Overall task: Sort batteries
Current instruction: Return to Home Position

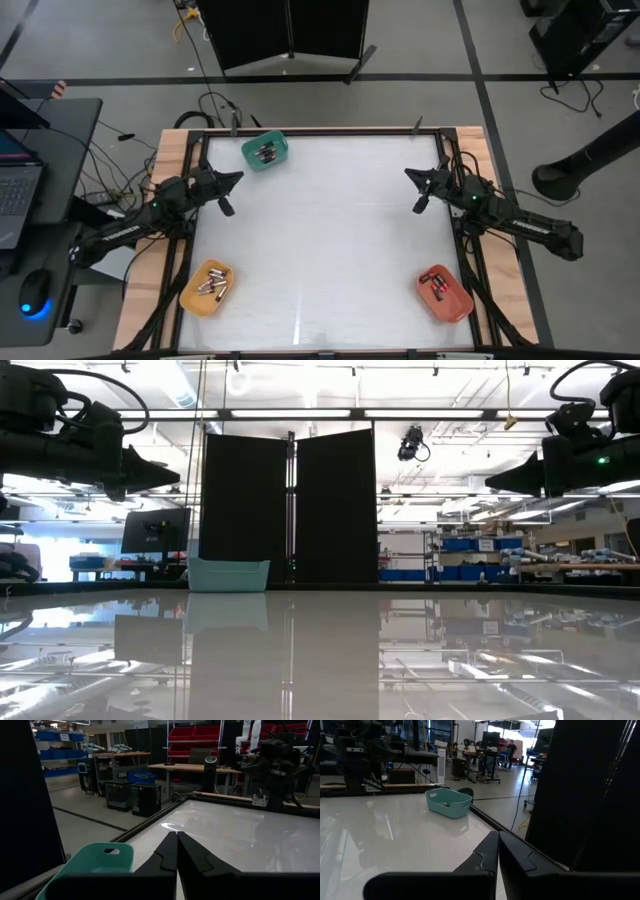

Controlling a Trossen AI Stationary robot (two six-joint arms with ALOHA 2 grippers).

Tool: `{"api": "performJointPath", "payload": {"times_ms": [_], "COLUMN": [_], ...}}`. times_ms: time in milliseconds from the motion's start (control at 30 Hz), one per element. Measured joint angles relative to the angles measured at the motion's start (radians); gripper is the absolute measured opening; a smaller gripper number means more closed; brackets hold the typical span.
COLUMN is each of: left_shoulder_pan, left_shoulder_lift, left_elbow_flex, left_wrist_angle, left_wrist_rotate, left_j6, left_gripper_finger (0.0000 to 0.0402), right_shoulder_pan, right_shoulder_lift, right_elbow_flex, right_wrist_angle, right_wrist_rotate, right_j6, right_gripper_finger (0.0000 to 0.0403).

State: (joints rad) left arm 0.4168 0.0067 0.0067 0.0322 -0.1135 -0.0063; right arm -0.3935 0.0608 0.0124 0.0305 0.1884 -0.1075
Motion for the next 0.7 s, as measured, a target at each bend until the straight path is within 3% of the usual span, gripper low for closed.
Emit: {"api": "performJointPath", "payload": {"times_ms": [700], "left_shoulder_pan": [0.000], "left_shoulder_lift": [0.000], "left_elbow_flex": [0.000], "left_wrist_angle": [0.000], "left_wrist_rotate": [0.001], "left_j6": [0.001], "left_gripper_finger": [0.0010], "right_shoulder_pan": [0.000], "right_shoulder_lift": [0.000], "right_elbow_flex": [0.000], "right_wrist_angle": [0.001], "right_wrist_rotate": [0.000], "right_j6": [0.000], "right_gripper_finger": [0.0025]}}
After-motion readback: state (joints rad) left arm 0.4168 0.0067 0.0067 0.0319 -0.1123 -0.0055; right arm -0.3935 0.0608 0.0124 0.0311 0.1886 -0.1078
